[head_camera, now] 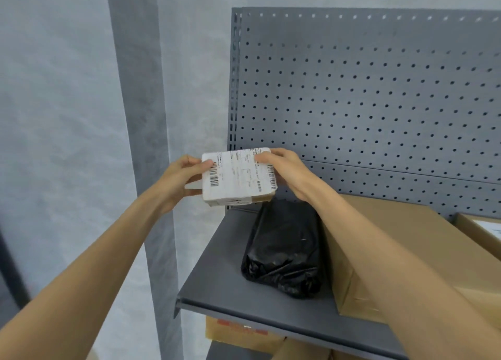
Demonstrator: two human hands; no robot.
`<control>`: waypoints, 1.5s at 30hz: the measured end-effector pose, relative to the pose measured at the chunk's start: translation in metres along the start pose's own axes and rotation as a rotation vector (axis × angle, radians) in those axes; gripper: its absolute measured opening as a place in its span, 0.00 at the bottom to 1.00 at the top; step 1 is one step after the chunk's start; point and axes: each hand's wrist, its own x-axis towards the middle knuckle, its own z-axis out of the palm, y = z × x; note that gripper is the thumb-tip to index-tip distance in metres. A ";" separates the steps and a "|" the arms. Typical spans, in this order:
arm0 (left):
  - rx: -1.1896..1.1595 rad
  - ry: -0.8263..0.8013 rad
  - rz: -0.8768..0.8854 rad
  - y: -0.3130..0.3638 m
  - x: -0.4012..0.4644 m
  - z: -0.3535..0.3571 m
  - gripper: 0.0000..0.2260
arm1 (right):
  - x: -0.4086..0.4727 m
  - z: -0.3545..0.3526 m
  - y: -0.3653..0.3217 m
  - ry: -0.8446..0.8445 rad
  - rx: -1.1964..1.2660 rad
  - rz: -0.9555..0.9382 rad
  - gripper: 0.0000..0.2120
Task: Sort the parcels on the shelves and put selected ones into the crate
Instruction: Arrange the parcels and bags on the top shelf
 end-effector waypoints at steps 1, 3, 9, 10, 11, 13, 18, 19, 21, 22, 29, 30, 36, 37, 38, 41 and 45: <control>-0.023 -0.039 -0.020 0.001 -0.002 -0.002 0.10 | -0.003 -0.001 -0.003 -0.007 0.005 -0.011 0.19; -0.054 -0.131 -0.049 0.005 -0.009 -0.006 0.20 | -0.007 -0.002 -0.009 -0.031 -0.010 -0.026 0.16; 0.079 -0.337 -0.143 0.004 -0.018 -0.008 0.26 | -0.016 0.008 -0.024 -0.055 -0.083 -0.079 0.21; 0.061 -0.318 -0.136 0.003 -0.019 -0.009 0.24 | -0.017 0.011 -0.025 -0.038 -0.093 -0.094 0.23; 0.027 -0.296 -0.127 0.002 -0.019 -0.010 0.22 | -0.018 0.013 -0.026 -0.010 -0.111 -0.114 0.26; -0.058 -0.248 -0.109 -0.002 -0.019 -0.012 0.18 | -0.019 0.017 -0.025 0.055 -0.123 -0.136 0.31; -0.170 -0.131 -0.089 -0.005 -0.020 -0.011 0.13 | -0.028 0.016 -0.018 -0.059 0.002 0.051 0.34; -0.160 -0.133 -0.087 -0.006 -0.020 -0.010 0.14 | -0.028 0.016 -0.017 -0.078 0.026 0.067 0.33; -0.145 -0.137 -0.090 -0.006 -0.020 -0.008 0.14 | -0.028 0.016 -0.014 -0.072 0.060 0.071 0.32; -0.140 -0.136 -0.093 -0.006 -0.019 -0.007 0.14 | -0.027 0.016 -0.014 -0.066 0.065 0.073 0.31; 0.053 -0.182 -0.209 -0.007 -0.013 -0.010 0.21 | -0.018 0.017 -0.006 -0.094 -0.018 0.193 0.27; 0.064 -0.192 -0.226 -0.008 -0.012 -0.009 0.20 | -0.017 0.019 -0.004 -0.095 -0.040 0.218 0.26; 0.133 -0.138 -0.387 -0.012 -0.012 0.003 0.17 | -0.012 0.032 0.008 0.067 -0.087 0.328 0.23; 0.133 -0.119 -0.407 -0.013 -0.012 0.006 0.17 | -0.011 0.034 0.010 0.103 -0.086 0.335 0.23; 0.128 -0.107 -0.423 -0.013 -0.012 0.009 0.17 | -0.010 0.036 0.011 0.136 -0.090 0.340 0.22; 0.170 -0.064 -0.464 -0.018 -0.010 0.018 0.16 | -0.009 0.038 0.018 0.210 -0.210 0.341 0.18; 0.242 -0.020 -0.500 -0.026 -0.005 0.028 0.10 | -0.006 0.040 0.028 0.244 -0.384 0.297 0.07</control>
